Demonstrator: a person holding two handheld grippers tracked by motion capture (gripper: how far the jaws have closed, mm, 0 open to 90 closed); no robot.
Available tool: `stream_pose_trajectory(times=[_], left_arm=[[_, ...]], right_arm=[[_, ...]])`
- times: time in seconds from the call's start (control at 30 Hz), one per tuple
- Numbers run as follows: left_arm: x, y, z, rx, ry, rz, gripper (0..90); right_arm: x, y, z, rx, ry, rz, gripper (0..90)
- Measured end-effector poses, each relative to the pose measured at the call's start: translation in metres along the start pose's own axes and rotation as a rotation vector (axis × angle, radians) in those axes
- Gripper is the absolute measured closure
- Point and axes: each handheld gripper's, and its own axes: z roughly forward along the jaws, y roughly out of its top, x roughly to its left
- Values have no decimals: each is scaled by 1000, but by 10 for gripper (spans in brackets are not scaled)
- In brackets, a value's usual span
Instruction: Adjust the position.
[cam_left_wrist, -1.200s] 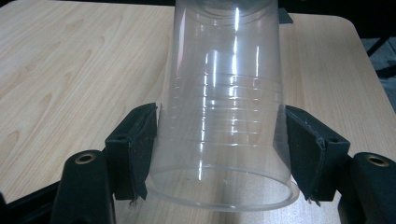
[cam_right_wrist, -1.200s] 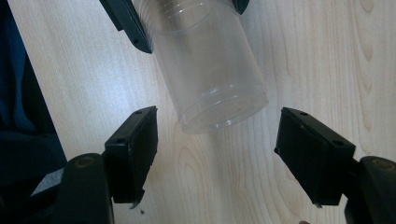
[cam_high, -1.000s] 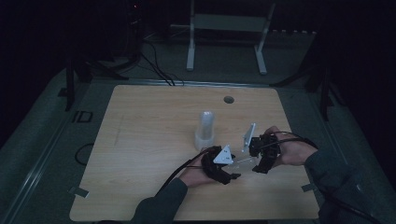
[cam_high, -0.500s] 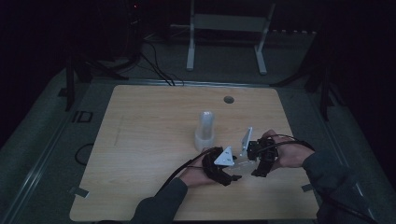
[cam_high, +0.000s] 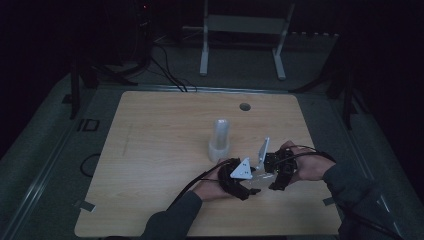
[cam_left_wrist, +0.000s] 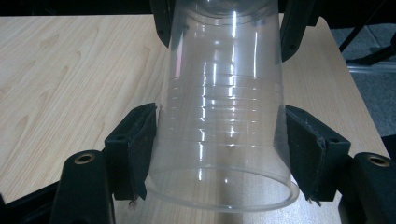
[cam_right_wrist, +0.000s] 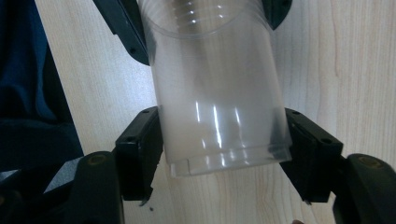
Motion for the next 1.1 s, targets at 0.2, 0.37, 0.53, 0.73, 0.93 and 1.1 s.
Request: stream_pose_trajectory(times=[0.2,0.37,0.53,0.73,0.93,1.1], left_arm=[[-1,0,0,-2,-5,-2,300],[0,1,-1,-19,6,-15,270],[0,1,-2,-19,14,-25,225],[1,2,-3,-36,17,-41,200],[3,1,-7,-53,37,-59,191],[5,1,-10,-68,50,-63,190]], right_arm=[[0,-1,1,1,7,0,382],[0,-1,-1,-3,9,3,403],[0,-1,-1,-10,8,-1,412],[0,-3,0,-14,6,11,414],[-2,-6,3,-25,1,31,415],[-4,-9,5,-31,-5,55,415]])
